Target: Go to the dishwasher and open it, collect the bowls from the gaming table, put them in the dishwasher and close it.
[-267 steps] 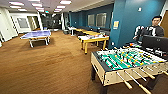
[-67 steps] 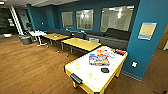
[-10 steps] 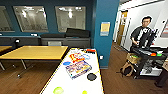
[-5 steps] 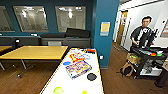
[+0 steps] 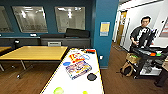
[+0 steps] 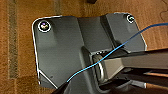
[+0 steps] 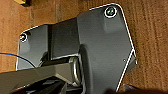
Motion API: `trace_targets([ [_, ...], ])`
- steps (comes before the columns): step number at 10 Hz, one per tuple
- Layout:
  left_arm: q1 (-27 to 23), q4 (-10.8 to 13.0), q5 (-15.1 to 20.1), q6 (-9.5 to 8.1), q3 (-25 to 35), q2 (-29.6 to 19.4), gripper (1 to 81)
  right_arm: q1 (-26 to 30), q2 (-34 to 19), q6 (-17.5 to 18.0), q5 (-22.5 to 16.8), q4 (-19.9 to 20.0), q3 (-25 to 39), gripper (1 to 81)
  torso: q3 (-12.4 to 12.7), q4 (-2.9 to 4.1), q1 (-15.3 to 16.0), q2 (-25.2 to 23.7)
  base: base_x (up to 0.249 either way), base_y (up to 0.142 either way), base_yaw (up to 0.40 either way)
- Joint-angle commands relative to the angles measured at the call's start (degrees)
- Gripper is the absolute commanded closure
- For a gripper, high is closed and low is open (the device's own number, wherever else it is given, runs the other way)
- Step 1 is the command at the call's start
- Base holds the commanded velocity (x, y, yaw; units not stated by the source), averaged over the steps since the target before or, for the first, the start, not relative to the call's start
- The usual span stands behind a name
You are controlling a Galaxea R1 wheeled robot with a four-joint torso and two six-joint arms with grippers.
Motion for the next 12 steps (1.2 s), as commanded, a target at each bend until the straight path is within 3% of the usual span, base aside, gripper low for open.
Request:
trace_targets([
  [1, -1.90, -0.01, 2.63, 0.05, -0.08, -1.00, 1.0, 2.56, 0.56, -0.13, -2.62, -0.67, 0.08, 1.0, 0.00, 0.00, 0.00, 0.00, 0.000, 0.091, 0.000],
  [12, -1.98, 0.52, 2.54, 0.22, -0.34, -1.35, 1.0, 2.29, 0.82, 0.31, -2.70, -0.05, 0.08, 1.0, 0.00, 0.00, 0.00, 0.00, 0.000, 0.090, 0.000],
])
